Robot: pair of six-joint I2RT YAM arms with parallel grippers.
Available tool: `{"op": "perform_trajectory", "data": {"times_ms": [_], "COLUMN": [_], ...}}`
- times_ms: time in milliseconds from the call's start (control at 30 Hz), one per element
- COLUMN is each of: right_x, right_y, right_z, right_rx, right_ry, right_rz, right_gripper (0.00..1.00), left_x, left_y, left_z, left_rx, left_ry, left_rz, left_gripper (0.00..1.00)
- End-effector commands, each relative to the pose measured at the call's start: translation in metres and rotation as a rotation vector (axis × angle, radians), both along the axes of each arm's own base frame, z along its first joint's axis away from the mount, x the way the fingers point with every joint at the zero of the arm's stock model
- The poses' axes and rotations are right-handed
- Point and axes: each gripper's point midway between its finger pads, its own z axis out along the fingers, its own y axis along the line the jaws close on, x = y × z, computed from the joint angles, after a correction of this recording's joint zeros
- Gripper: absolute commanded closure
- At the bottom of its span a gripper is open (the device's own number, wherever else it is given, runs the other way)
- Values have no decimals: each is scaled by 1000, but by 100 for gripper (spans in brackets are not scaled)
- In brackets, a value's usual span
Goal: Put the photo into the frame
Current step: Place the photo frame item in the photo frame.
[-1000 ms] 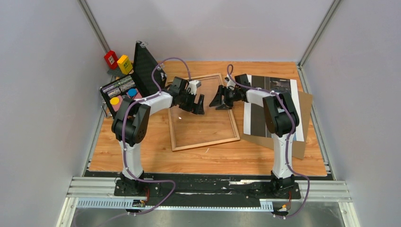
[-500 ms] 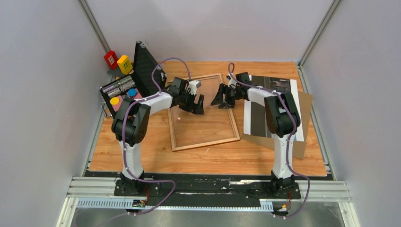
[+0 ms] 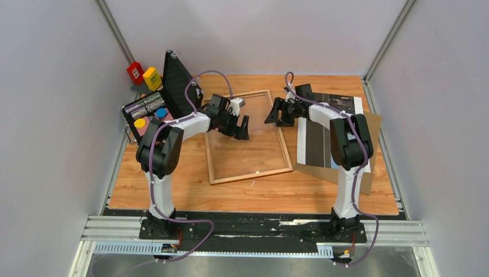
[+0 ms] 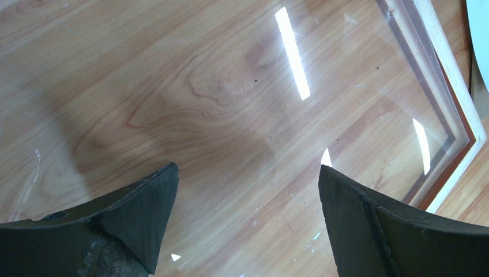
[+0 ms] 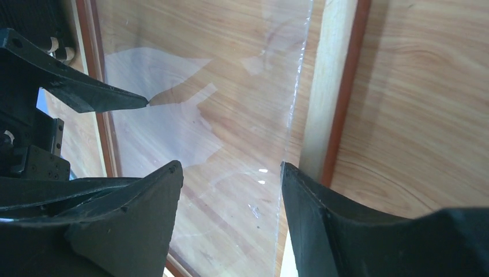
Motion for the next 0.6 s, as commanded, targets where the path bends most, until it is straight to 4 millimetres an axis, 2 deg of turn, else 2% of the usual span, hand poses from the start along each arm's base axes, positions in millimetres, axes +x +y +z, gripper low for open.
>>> {"op": "perform_trajectory", "data": {"times_ms": [0,200,567], "right_x": [11,13,8], "right_y": [-24,-37,-42], "right_z": [26,32,46], "right_rx": [-75,-121,-144], "right_ry": [-115,-154,-217], "right_rz": [-39,-60,-32], "right_gripper": [34,34,34], "left_x": [-9,-9,-6], "left_y": [6,5,5], "left_z": [-21,-21,-14], "left_rx": [40,39,37], "left_ry": [47,50,37], "left_rz": [10,12,14], "left_gripper": [0,0,0]}}
